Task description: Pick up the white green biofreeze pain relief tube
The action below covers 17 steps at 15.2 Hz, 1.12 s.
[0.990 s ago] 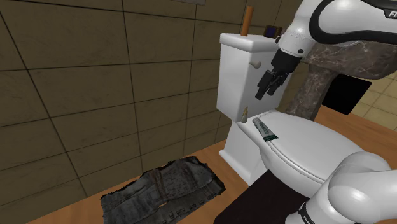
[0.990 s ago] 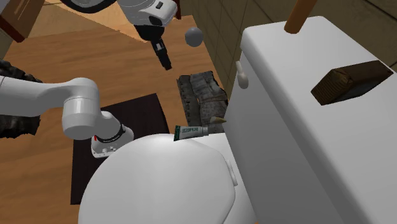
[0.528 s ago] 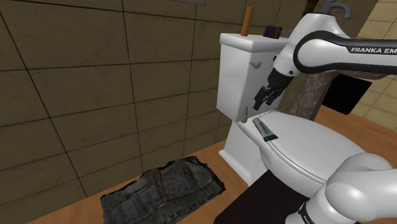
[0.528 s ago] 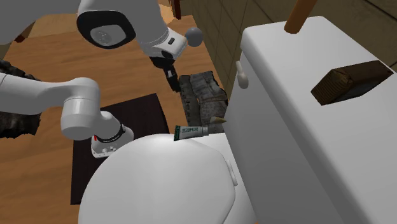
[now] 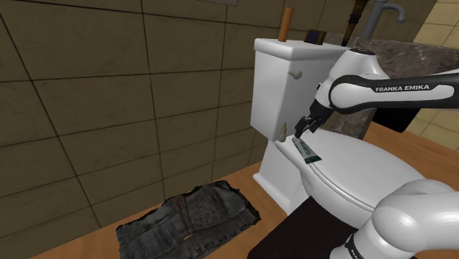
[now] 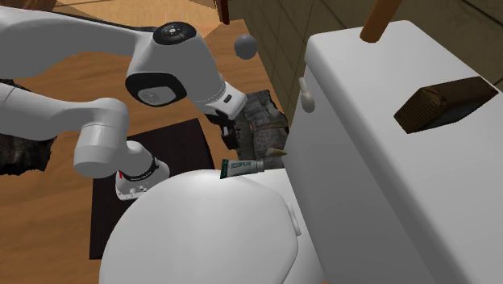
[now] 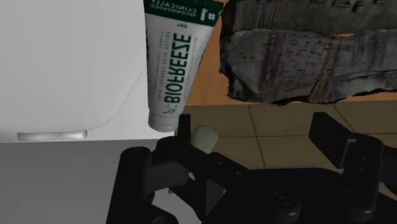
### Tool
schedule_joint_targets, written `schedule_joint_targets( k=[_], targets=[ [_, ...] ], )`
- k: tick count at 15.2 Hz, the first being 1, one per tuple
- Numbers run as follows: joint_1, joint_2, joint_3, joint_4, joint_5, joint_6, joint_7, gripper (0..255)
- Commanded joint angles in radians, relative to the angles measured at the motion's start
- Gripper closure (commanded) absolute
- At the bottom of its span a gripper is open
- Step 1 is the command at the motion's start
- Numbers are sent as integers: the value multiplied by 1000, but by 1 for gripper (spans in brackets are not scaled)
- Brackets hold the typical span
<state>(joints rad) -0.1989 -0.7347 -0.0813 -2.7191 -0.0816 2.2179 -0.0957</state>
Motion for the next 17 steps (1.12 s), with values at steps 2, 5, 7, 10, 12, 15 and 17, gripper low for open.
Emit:
schedule_joint_targets(
  k=[2,5,7,10,12,15,17],
  targets=[
    [-43,67,-21,-38,-39,127,2,0],
    [-91,144,-43,-67,-79,254,5,0],
    [-110,179,-51,-75,-96,305,8,0],
    [-114,211,-53,-97,-102,359,12,0],
    [-116,235,-54,-110,-106,396,15,0],
    [-120,268,-55,-126,-112,445,20,0],
    [-119,267,-53,-127,-112,445,22,255]
  ],
)
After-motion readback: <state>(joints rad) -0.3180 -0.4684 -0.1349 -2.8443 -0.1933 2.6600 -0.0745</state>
